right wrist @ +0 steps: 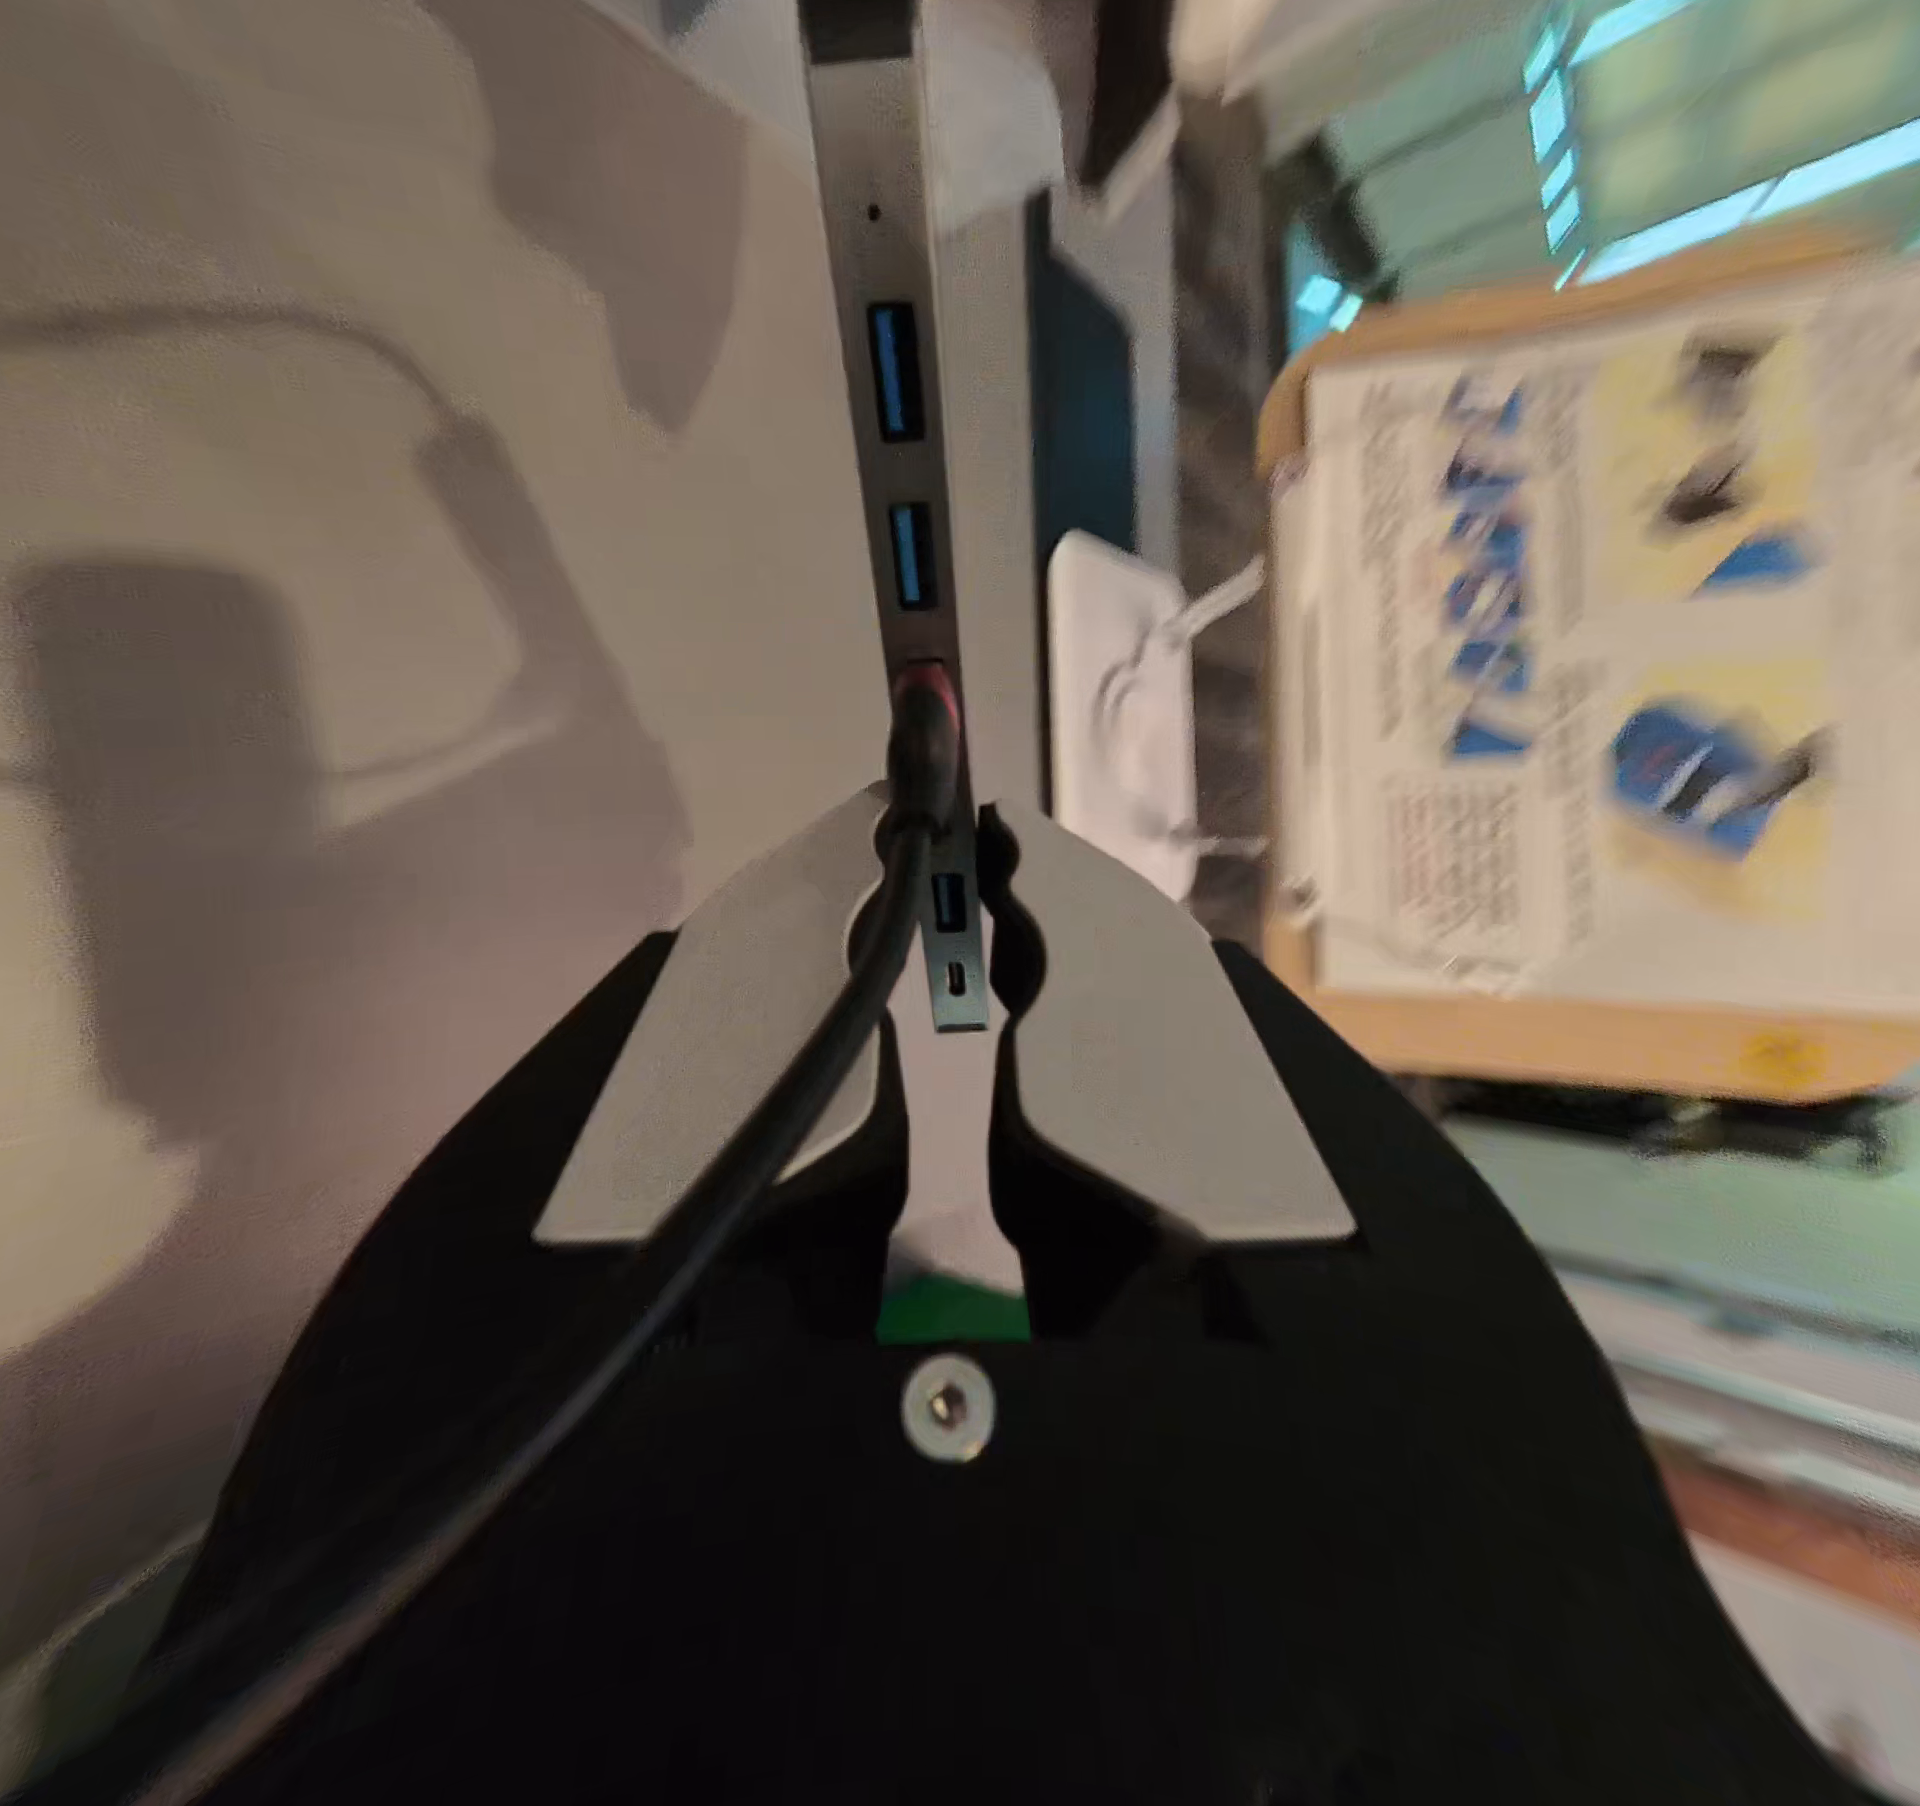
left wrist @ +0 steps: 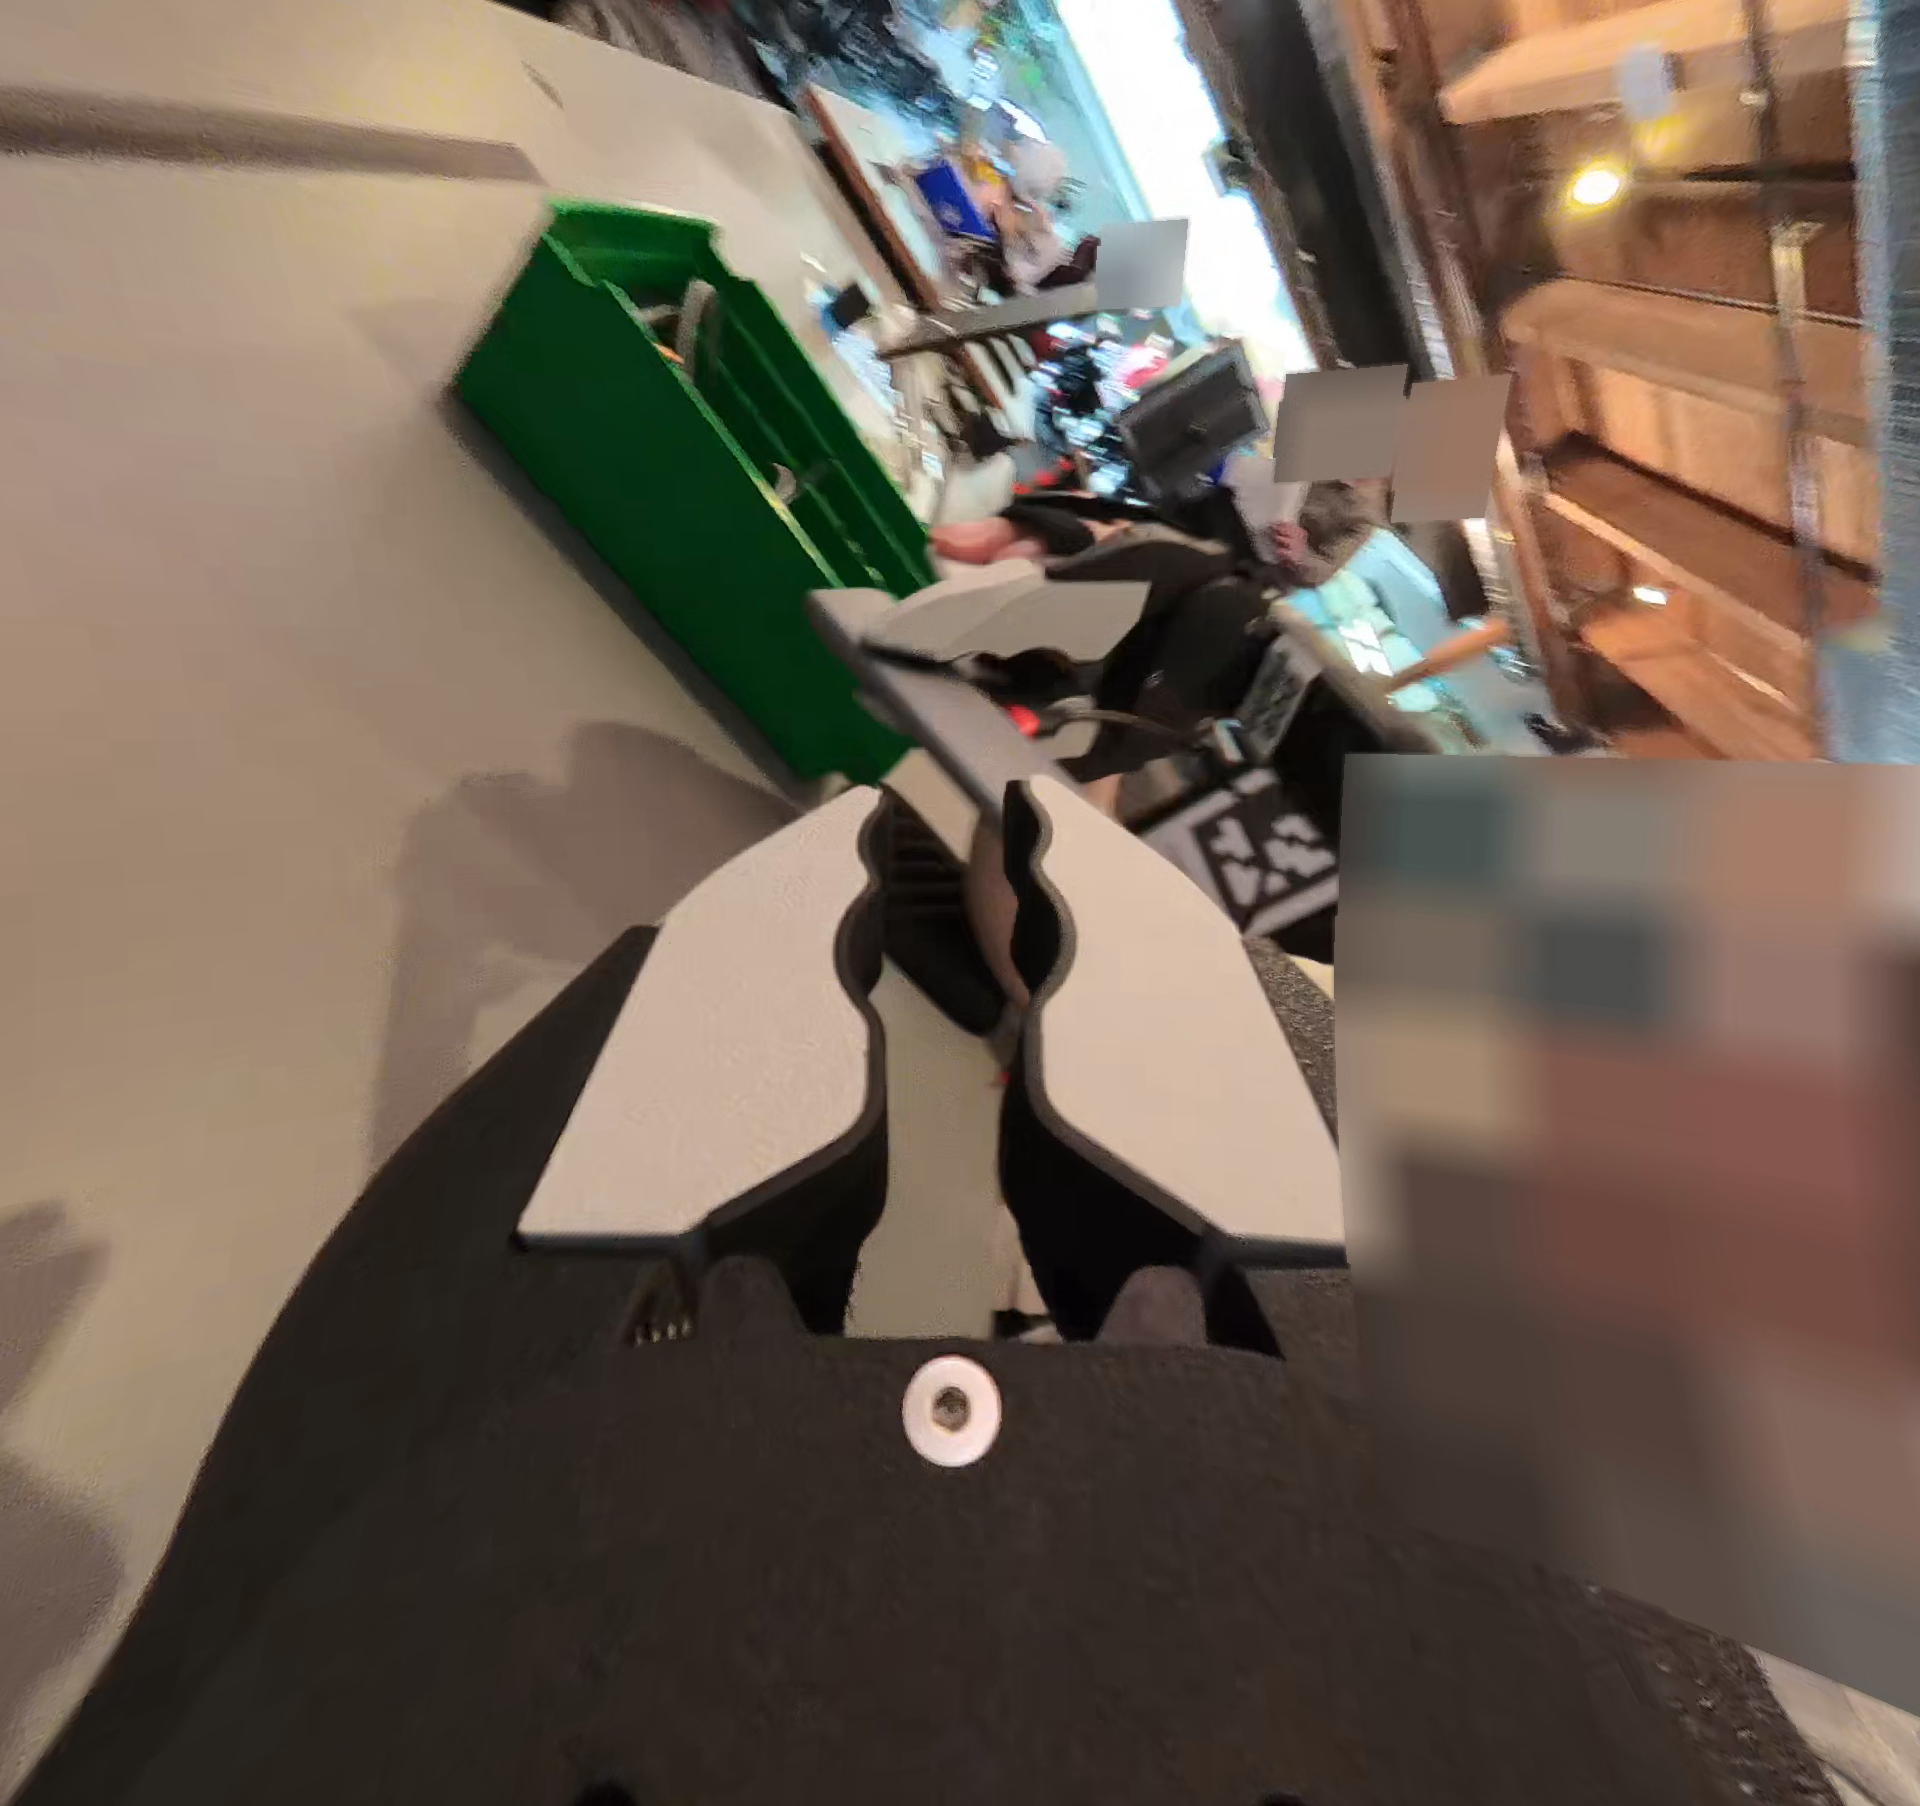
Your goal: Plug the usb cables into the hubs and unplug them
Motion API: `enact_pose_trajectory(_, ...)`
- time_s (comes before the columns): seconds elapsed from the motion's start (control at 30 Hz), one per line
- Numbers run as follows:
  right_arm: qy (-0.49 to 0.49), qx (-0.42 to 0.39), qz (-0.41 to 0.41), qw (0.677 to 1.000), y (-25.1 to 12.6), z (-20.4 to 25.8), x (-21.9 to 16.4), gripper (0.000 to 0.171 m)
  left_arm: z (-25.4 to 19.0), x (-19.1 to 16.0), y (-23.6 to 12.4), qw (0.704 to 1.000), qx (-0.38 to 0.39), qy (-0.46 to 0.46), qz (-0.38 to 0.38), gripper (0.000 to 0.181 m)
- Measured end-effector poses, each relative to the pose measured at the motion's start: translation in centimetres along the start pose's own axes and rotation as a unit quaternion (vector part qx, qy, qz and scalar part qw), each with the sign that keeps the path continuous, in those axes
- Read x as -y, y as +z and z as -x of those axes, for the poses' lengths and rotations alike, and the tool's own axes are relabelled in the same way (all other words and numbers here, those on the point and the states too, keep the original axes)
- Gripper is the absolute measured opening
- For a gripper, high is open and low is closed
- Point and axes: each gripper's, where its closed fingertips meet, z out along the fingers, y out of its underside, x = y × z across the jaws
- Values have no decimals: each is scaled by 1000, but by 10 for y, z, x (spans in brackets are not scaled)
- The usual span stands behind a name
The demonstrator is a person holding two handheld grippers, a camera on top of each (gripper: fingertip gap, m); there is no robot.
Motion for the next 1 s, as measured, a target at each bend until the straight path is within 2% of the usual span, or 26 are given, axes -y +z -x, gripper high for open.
enact_pose_trajectory(0.03, 44, 17, 21, 999, -2, -2, -13, 12, 4, 2, -6, 1000, 21, 7, -6, 20)
enact_pose_trajectory(0.1, 121, 40, 60, 990, -8, -6, -41, 12, -2, 3, -12, 1000, 14, 12, -12, 20)
enact_pose_trajectory(0.2, 231, 13, 116, 966, -23, -25, -91, 12, -10, 3, -11, 1000, 0, 14, -13, 20)
enact_pose_trajectory(0.4, 424, -78, 183, 883, -90, -53, -184, 12, -8, -6, 1, 1000, -8, 4, 17, 20)
enact_pose_trajectory(0.5, 490, -109, 232, 833, -128, -44, -237, 11, -8, -8, 7, 1000, -10, 2, 25, 19)
enact_pose_trajectory(0.6, 529, -101, 269, 799, -146, -21, -281, 12, -8, -12, 12, 999, -11, 0, 36, 20)
enact_pose_trajectory(0.77, 593, -83, 275, 752, -135, -2, -324, 13, -6, -16, 20, 999, -12, -4, 48, 20)
enact_pose_trajectory(1.0, 621, -100, 272, 728, -106, -4, -352, 13, -7, -20, 26, 998, -15, -8, 61, 19)
